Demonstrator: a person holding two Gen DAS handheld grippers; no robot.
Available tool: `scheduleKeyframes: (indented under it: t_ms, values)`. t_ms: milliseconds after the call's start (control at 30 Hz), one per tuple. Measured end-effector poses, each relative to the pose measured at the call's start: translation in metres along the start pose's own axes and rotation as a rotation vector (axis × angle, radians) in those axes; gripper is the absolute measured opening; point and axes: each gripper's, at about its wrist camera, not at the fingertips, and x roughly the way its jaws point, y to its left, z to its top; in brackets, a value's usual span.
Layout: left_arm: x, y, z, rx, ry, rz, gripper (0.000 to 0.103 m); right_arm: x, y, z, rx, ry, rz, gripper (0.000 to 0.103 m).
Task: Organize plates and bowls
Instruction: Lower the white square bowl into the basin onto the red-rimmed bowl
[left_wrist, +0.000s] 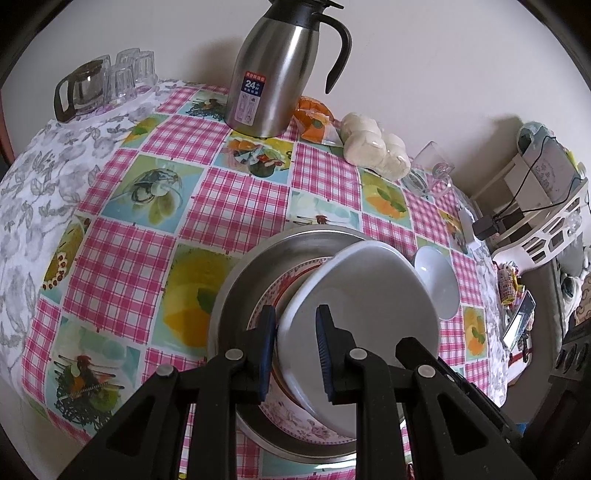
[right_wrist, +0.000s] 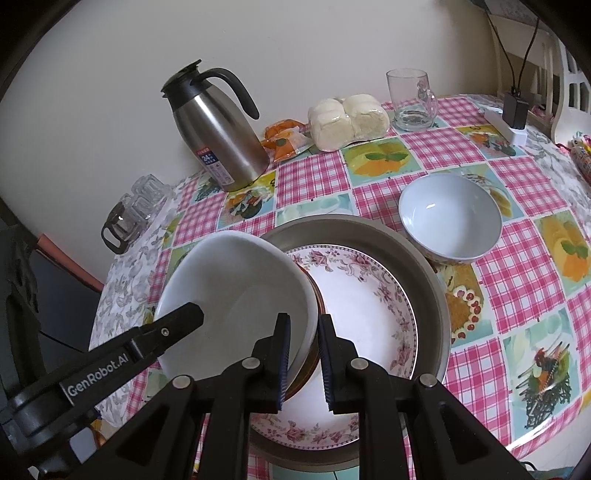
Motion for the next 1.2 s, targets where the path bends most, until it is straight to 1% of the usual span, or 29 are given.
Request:
scheduleKeyframes:
  t_ms: [267, 767, 1200]
  values:
    - [0.000, 0.002, 0.000, -0.009, 0.000, -0.002, 0.021, 0.001, -0.001, 0.001, 0.002, -0.001, -0.001, 0.019]
    - [-0.007, 0.004, 0.002, -0.030, -0.025, -0.022, 0.021, 0.001, -0.002, 0.001, 0.007, 0.000, 0.014, 0.020]
    - [-0.012, 0.004, 0.002, -0.035, -0.037, -0.036, 0.021, -0.003, -0.013, 0.006, 0.053, -0.011, 0.033, 0.020]
